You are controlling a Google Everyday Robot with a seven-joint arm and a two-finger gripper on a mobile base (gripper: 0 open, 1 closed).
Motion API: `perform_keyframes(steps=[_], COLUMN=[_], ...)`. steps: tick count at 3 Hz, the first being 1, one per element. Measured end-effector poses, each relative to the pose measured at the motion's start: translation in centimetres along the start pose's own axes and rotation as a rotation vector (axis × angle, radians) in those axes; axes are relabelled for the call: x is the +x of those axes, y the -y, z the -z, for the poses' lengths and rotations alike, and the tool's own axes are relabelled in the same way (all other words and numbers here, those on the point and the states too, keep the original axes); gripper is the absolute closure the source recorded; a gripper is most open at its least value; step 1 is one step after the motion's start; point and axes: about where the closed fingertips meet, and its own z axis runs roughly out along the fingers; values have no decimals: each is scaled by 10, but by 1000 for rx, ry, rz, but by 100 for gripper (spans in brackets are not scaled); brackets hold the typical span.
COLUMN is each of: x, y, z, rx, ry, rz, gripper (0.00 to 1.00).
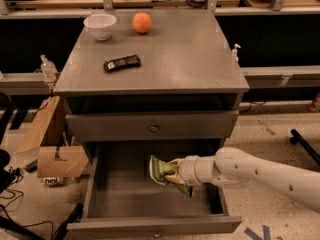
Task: Place green jalapeno chip bag into middle drawer
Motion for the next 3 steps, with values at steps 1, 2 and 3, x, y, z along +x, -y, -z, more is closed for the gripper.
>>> perform_keyframes(steps=[1, 2, 3], x=[-1, -1, -2], y=[-1, -2, -3], z=[-1, -3, -4], rx=[-3, -7, -9], ry=[1, 2, 3], rz=[1, 1, 2], gripper=[37, 12, 0])
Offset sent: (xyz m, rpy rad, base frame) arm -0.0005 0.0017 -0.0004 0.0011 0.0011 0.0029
